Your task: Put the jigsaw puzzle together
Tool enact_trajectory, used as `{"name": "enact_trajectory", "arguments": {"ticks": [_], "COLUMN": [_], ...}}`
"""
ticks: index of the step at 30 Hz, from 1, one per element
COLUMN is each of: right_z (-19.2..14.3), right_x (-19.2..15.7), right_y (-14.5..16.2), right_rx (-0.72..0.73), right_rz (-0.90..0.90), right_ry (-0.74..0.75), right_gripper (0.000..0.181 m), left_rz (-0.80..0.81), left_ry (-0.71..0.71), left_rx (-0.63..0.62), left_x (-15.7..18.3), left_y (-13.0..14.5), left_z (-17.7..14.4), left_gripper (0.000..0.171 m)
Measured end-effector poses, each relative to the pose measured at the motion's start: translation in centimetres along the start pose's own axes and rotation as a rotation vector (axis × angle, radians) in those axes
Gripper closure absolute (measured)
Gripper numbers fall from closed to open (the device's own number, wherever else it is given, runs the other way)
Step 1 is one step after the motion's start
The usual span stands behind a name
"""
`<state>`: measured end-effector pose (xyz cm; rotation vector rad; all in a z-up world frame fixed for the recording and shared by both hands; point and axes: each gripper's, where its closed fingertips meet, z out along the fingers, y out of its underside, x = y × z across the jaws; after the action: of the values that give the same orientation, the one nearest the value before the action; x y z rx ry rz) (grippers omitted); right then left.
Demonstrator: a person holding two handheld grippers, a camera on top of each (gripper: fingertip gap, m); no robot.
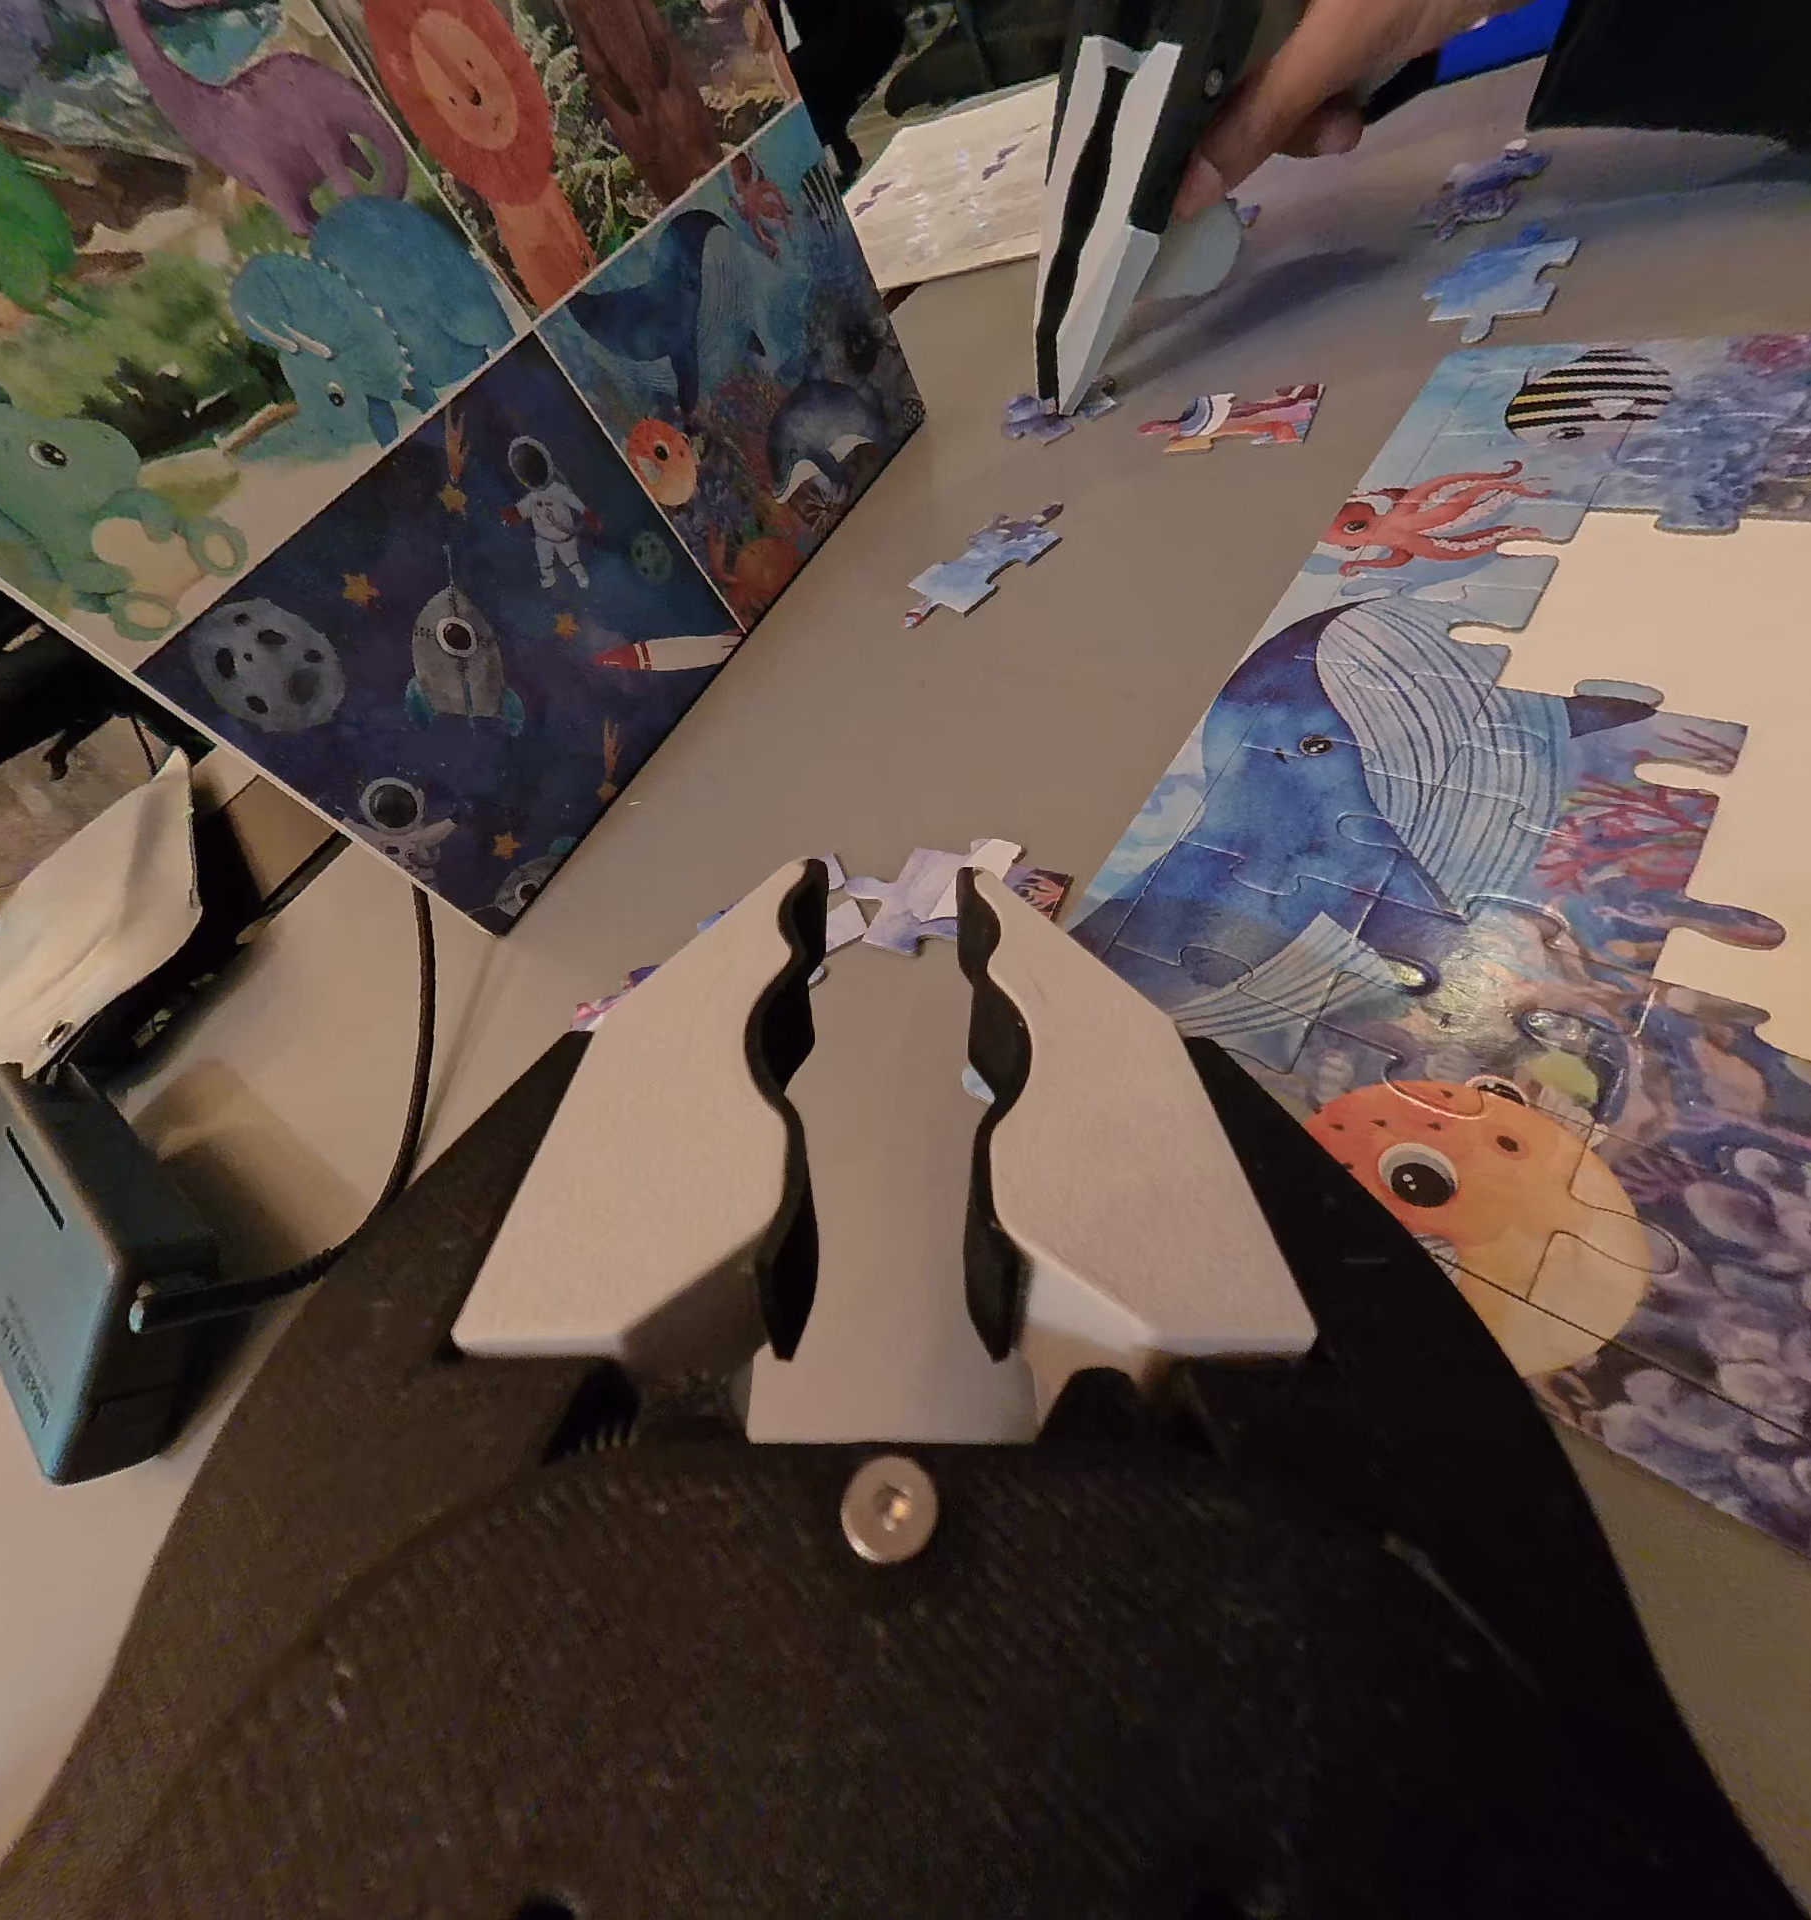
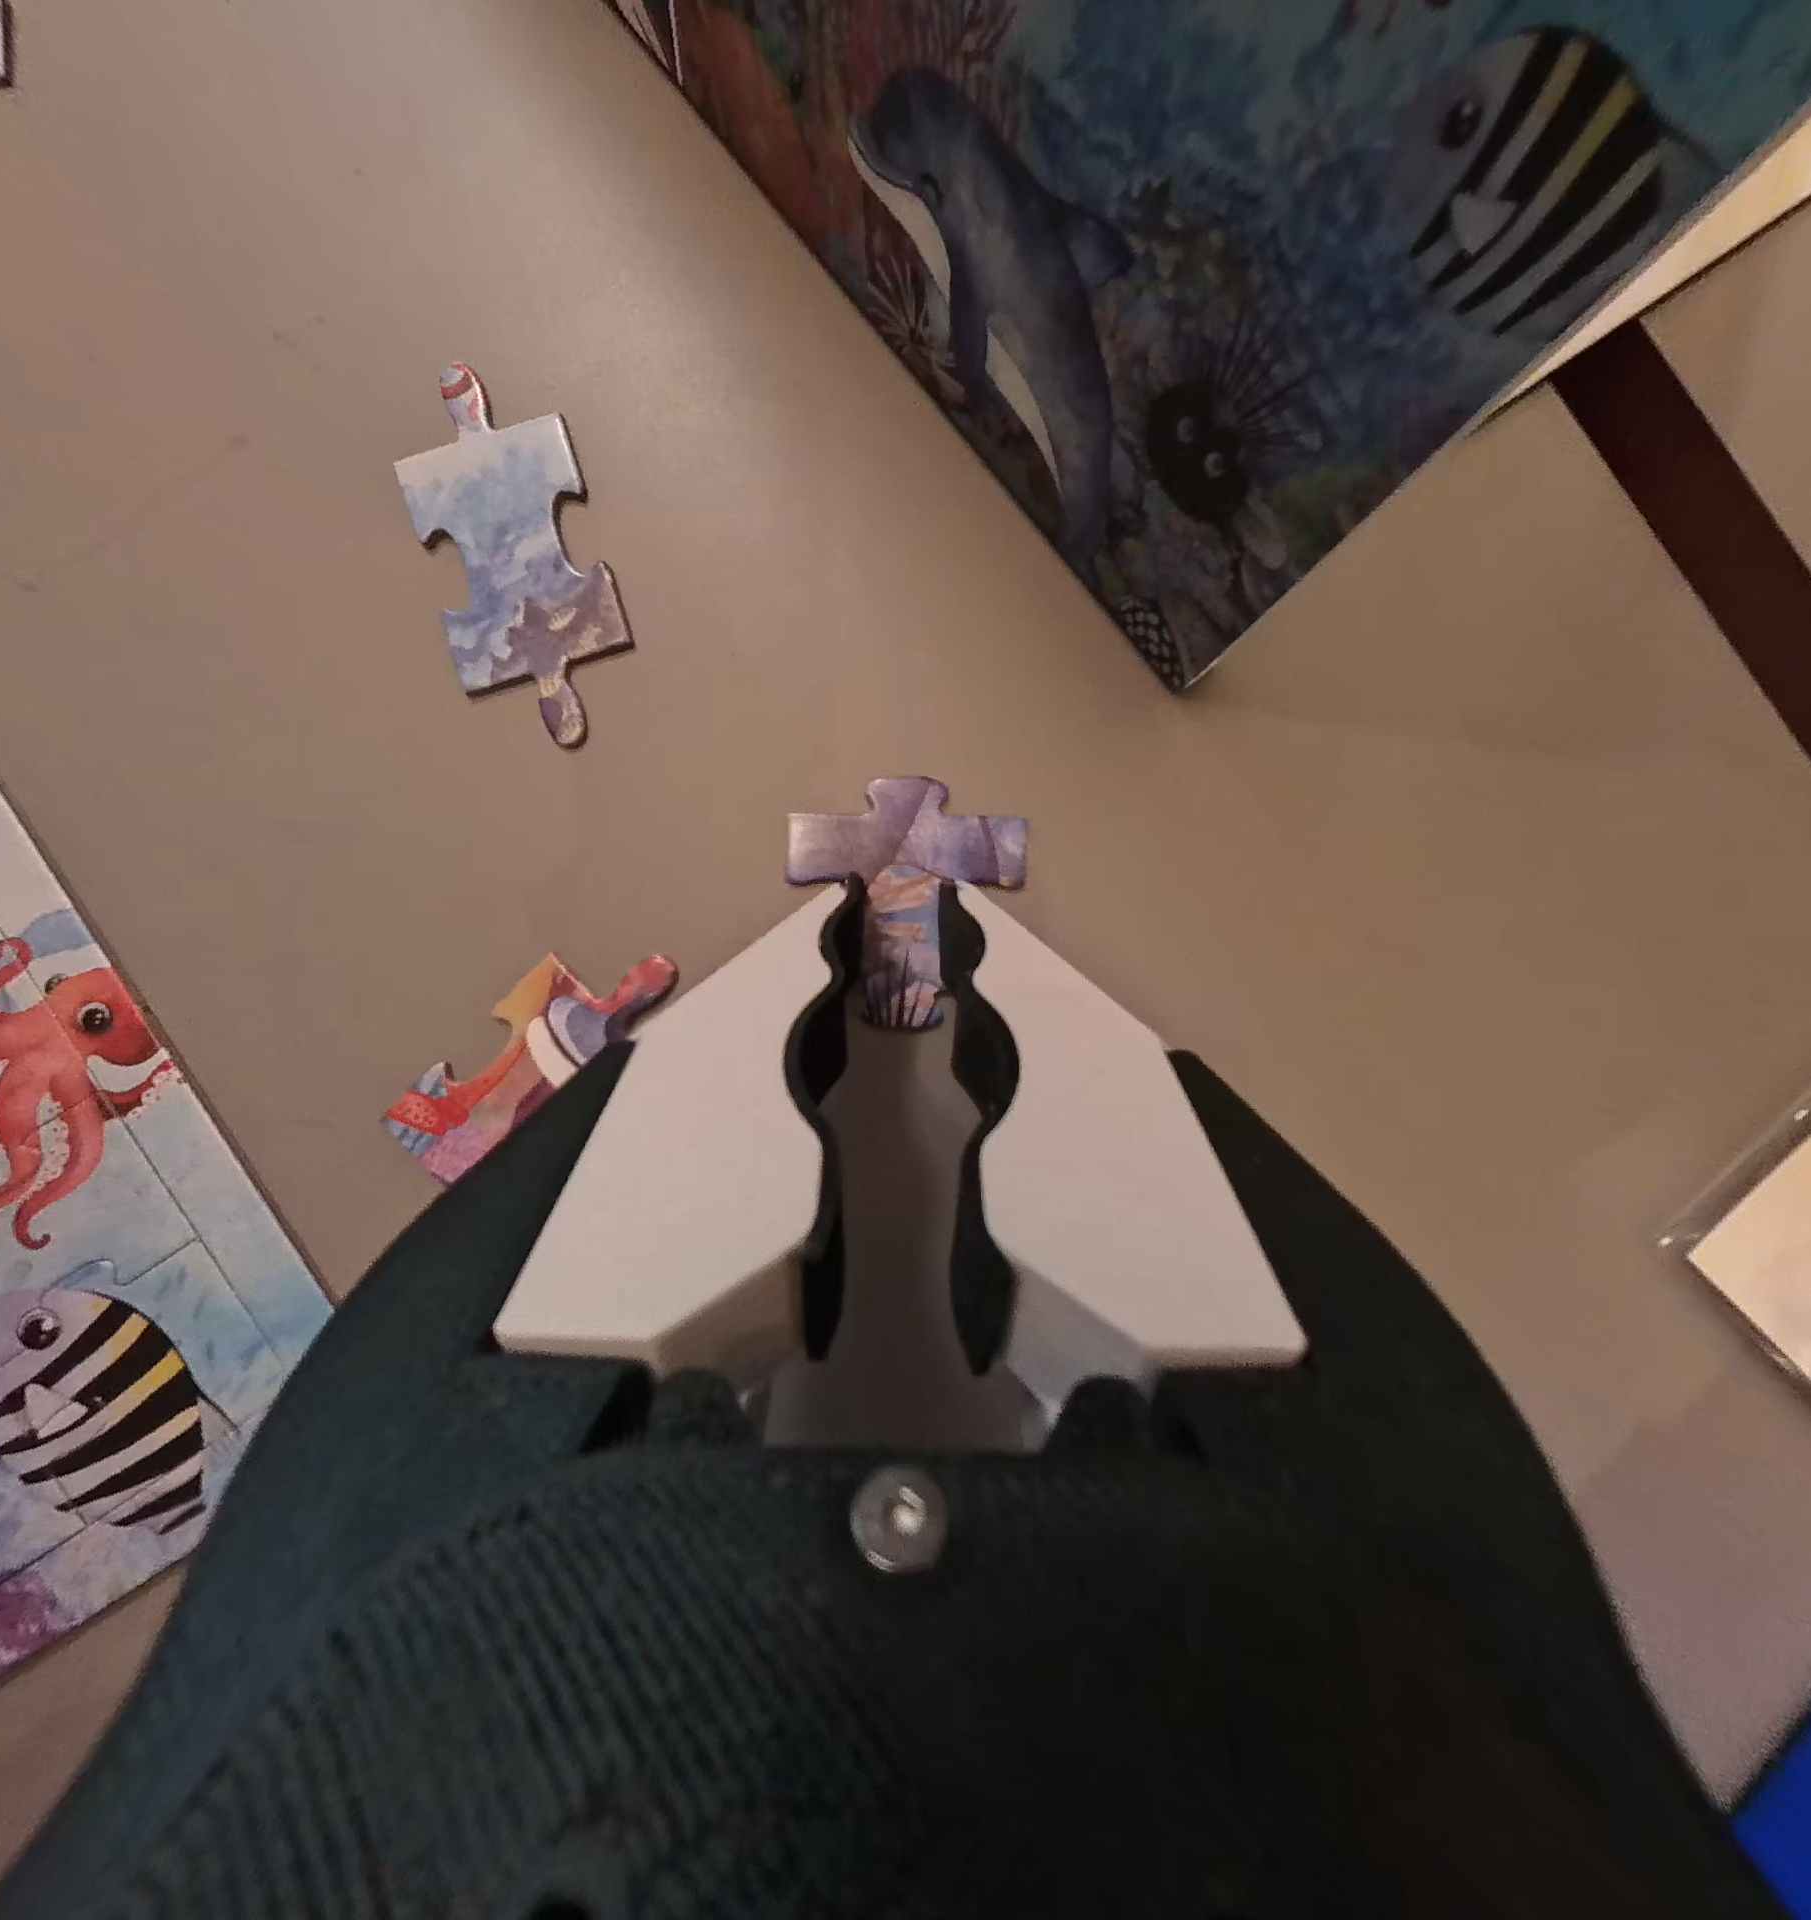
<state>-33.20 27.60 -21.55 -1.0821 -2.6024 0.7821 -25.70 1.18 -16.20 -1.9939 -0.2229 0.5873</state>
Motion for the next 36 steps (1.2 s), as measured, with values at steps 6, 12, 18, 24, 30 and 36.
{"name": "enact_trajectory", "arguments": {"ticks": [6, 12, 18, 24, 30, 36], "right_z": [-1.1, -4.2, -7.1, -8.1, -8.9, -11.4], "right_x": [-1.1, -3.0, -6.7, -9.0, -7.4, -5.9], "right_y": [-1.4, -2.8, -2.4, 0.0, 0.9, 0.6], "right_rx": [0.069, 0.159, 0.259, 0.267, 0.316, 0.405], "right_rz": [0.005, -0.012, -0.065, -0.078, 0.015, 0.000], "right_ry": [-0.057, -0.066, -0.040, -0.008, 0.011, 0.138], "right_gripper": [0.169, 0.169, 0.181, 0.181, 0.181, 0.181], "left_rz": [-0.018, -0.013, -0.031, -0.048, -0.049, -0.197], "left_ry": [-0.002, -0.007, -0.010, -0.014, -0.046, 0.134], "left_rx": [0.012, 0.008, 0.035, 0.038, 0.021, -0.064], "left_x": [-0.2, -0.3, -0.3, -0.5, -0.2, 5.3], "left_y": [-0.1, 0.0, -0.6, -0.6, -1.2, -4.6], "left_z": [-0.1, -0.2, -0.5, -0.4, 0.0, 4.6], "left_gripper": [0.148, 0.148, 0.148, 0.149, 0.145, 0.120]}}
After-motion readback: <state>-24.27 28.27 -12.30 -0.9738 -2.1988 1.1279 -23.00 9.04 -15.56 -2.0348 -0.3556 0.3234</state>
